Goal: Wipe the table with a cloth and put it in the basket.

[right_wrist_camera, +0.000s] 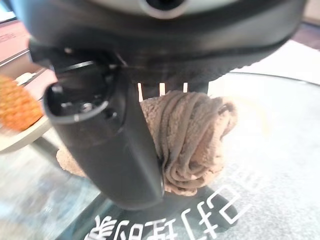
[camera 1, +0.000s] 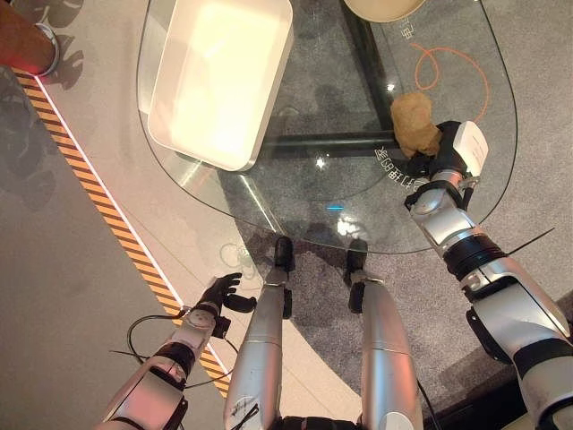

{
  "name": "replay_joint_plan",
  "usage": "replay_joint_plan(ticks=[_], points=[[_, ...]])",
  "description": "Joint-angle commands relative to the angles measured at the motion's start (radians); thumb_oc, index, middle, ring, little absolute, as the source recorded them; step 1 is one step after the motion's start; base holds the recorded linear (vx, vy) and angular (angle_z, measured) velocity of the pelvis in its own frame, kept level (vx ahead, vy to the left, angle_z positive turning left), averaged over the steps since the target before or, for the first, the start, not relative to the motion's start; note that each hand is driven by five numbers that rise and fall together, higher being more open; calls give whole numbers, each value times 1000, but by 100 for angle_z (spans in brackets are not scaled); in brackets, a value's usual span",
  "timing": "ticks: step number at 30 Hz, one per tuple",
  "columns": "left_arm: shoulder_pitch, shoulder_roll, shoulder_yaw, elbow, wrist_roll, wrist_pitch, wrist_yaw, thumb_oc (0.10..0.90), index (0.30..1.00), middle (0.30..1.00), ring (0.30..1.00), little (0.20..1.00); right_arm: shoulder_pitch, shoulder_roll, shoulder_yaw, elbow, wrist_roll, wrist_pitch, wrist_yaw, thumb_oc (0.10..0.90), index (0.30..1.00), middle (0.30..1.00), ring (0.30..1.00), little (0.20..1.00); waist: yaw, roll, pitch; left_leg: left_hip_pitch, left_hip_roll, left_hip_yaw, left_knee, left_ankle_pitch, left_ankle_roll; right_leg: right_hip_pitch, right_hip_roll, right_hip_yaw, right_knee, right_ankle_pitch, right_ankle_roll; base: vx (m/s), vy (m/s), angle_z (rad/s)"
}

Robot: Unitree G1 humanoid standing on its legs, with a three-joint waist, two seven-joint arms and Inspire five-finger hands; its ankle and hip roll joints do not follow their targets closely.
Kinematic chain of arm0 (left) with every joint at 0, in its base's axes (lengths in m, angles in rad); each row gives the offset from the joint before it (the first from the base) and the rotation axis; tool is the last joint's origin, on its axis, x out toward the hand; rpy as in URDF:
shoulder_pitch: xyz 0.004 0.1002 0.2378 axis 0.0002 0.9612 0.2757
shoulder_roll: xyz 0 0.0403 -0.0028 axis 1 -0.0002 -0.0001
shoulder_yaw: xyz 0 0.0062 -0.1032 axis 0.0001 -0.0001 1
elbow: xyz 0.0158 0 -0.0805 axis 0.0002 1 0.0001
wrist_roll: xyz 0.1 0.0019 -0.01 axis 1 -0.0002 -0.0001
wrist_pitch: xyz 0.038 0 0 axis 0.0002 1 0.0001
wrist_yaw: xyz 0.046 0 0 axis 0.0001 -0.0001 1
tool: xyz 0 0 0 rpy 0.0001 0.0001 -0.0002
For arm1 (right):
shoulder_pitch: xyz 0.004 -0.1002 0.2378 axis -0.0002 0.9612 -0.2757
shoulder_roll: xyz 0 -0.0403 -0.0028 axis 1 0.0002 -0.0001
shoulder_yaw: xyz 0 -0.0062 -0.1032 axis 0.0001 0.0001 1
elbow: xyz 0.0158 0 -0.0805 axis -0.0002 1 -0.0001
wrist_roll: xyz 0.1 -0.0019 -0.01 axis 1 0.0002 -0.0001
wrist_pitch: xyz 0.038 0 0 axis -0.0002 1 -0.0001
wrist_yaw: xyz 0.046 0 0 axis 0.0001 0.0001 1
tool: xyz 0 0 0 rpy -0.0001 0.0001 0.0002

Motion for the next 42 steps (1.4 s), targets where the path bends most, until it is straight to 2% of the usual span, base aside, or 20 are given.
replay_joint_plan(ticks=[1, 6, 12, 19, 30, 42], points=[[56, -39, -18, -13, 17, 27, 9, 800, 900, 900, 900, 900, -80, 75, 115, -127, -82, -57, 104, 100, 300, 300, 300, 200, 11, 42, -21, 0, -67, 91, 39, -34, 72, 50, 29, -51, -56, 4, -1, 0, 0, 0], [59, -48, -21, -24, 17, 34, 18, 800, 900, 900, 900, 900, -65, 92, 146, -157, -131, -57, 167, 100, 300, 300, 300, 200, 11, 43, -21, 4, -70, 92, 31, -29, 71, 53, 28, -52, -65, 7, -2, 0, 0, 0], [56, -51, -19, -35, 19, 40, 20, 800, 900, 900, 900, 900, -49, 105, 183, -188, -172, -95, 256, 100, 300, 300, 300, 200, 10, 48, -21, -1, -74, 92, 30, -25, 70, 47, 25, -53, -69, 10, -3, 0, 0, 0], [51, -55, -20, -37, 23, 41, 21, 800, 900, 900, 900, 900, -33, 122, 218, -205, -216, -105, 303, 100, 300, 300, 300, 200, 9, 47, -21, 0, -74, 94, 26, -21, 67, 48, 21, -56, -76, 13, -1, 0, 0, 0], [46, -59, -17, -43, 37, 46, 23, 800, 900, 900, 900, 900, -7, 144, 286, -248, -299, -143, 462, 100, 300, 300, 300, 200, 11, 44, -21, -6, -79, 93, 23, -16, 65, 43, 19, -60, -84, 17, -1, 0, 0, 0], [30, -52, -17, -36, 39, 50, 15, 800, 900, 900, 900, 900, 4, 146, 321, -252, -304, -170, 516, 100, 300, 300, 300, 200, 13, 42, -21, -12, -76, 93, 26, -12, 62, 37, 13, -65, -81, 19, 0, 0, 0, 0]])
